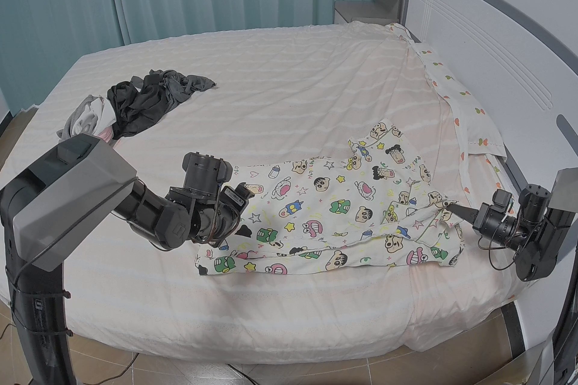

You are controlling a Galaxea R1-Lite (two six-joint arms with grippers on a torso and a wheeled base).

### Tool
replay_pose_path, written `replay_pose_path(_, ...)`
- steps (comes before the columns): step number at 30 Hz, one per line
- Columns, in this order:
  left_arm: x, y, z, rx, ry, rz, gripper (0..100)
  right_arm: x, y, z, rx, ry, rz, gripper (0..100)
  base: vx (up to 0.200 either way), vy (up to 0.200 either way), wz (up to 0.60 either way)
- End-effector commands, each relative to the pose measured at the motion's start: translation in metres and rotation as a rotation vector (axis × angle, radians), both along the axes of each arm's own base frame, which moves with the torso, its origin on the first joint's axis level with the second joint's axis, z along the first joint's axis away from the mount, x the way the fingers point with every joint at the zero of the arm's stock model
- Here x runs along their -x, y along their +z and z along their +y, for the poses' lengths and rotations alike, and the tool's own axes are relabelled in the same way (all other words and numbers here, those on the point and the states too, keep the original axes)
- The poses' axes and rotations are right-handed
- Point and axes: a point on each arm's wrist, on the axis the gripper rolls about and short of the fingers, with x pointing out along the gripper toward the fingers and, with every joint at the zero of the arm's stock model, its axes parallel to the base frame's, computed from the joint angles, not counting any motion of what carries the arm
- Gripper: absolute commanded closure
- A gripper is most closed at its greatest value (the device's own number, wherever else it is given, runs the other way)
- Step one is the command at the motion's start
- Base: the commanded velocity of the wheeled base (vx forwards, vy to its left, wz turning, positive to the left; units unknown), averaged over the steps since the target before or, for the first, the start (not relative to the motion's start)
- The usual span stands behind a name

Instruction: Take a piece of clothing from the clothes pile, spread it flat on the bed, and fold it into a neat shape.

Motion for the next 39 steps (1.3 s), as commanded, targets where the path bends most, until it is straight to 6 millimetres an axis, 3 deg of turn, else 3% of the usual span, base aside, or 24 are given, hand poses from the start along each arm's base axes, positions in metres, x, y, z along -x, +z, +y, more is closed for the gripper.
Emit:
replay_pose_path(1, -0.002, -0.011, 0.002, -0.016, 0.0, 0.053, 0, 0.0, 0.001, -0.001, 0.002, -0.002, -0.014, 100, 0.0, 0.0, 0.0)
replay_pose_path(14, 0.014, 0.019, -0.005, 0.053, -0.033, 0.052, 0, 0.0, 0.001, -0.001, 0.002, -0.003, -0.013, 100, 0.0, 0.0, 0.0)
replay_pose_path(29, 0.013, -0.028, -0.027, 0.003, -0.075, 0.143, 0, 0.0, 0.001, -0.001, 0.003, -0.001, -0.014, 100, 0.0, 0.0, 0.0)
replay_pose_path(39, 0.016, -0.025, -0.034, 0.002, -0.089, 0.134, 0, 0.0, 0.001, -0.001, 0.003, -0.001, -0.014, 100, 0.0, 0.0, 0.0)
